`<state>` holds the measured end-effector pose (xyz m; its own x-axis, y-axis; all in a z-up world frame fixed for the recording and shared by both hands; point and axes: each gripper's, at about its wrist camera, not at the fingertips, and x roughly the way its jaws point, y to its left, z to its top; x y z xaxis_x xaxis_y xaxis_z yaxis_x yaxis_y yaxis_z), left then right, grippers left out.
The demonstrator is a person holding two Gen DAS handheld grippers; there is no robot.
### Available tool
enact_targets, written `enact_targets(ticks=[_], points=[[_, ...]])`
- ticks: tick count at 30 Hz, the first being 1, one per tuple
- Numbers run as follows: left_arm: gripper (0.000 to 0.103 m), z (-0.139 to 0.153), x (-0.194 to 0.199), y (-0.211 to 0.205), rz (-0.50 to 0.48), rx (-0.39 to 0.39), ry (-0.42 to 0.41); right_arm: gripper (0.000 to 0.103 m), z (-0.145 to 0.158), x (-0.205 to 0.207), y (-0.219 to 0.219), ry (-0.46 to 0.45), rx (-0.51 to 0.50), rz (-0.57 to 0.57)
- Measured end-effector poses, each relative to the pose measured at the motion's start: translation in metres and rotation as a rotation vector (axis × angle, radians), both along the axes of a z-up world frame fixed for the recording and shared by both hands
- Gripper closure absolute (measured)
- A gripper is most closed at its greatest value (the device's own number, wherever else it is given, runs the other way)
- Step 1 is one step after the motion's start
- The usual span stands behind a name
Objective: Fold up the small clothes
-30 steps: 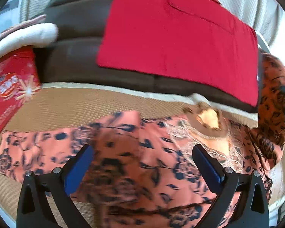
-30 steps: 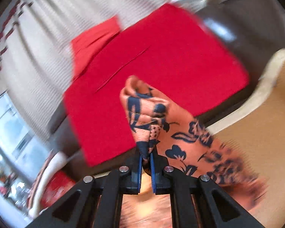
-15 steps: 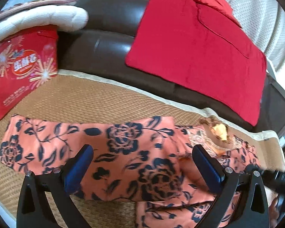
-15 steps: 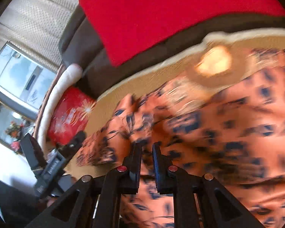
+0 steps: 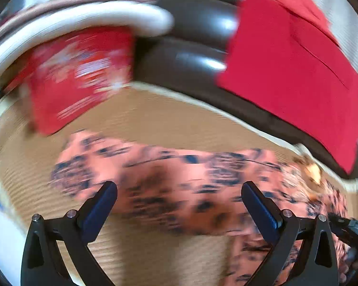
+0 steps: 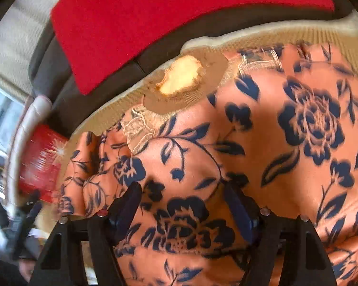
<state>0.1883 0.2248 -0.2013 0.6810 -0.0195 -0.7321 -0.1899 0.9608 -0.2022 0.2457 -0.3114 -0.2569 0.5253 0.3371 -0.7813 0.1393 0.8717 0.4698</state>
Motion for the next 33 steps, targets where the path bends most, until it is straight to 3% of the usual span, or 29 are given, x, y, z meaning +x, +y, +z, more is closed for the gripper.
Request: enact_targets(ticks=[2, 3, 6, 11, 13, 16, 18, 21, 27, 29, 31, 33], points=[[0.000, -0.001, -0.011, 0.039, 0.101, -0.025, 0.026, 0.028, 0.022, -0.010, 0.006, -0.108, 0.084, 0.026], [0.000, -0.001, -0.016, 0.058, 0.146, -0.040, 0.038, 0.028, 0.037, -0.017, 0.011, -0.183, 0.083, 0.034], [0.000, -0.001, -0.030, 0.103, 0.238, -0.075, 0.075, 0.028, 0.058, -0.031, 0.024, -0.278, 0.056, 0.047], [0.000, -0.021, -0.036, 0.139, 0.263, -0.311, 0.135, 0.028, 0.072, -0.042, 0.031, -0.289, 0.080, 0.064], [0.006, -0.037, -0.031, 0.142, 0.265, -0.428, 0.135, 0.028, 0.057, -0.043, 0.036, -0.300, 0.076, 0.068], [0.019, -0.055, -0.021, 0.133, 0.259, -0.524, 0.159, 0.028, 0.052, -0.040, 0.047, -0.297, 0.070, 0.073], [0.021, -0.066, -0.015, 0.127, 0.265, -0.580, 0.163, 0.028, 0.050, -0.039, 0.047, -0.290, 0.069, 0.075], [0.022, -0.073, -0.004, 0.122, 0.280, -0.627, 0.147, 0.028, 0.041, -0.035, 0.057, -0.278, 0.075, 0.078], [0.024, -0.075, 0.019, 0.124, 0.341, -0.635, 0.095, 0.028, 0.043, -0.034, 0.058, -0.290, 0.077, 0.085], [0.047, -0.074, 0.026, 0.125, 0.340, -0.618, 0.096, 0.028, 0.044, -0.035, 0.056, -0.299, 0.072, 0.085], [0.083, -0.080, 0.032, 0.126, 0.357, -0.604, 0.114, 0.028, 0.045, -0.036, 0.051, -0.309, 0.070, 0.074], [0.093, -0.083, 0.036, 0.124, 0.362, -0.588, 0.114, 0.028, 0.044, -0.036, 0.045, -0.313, 0.071, 0.056]])
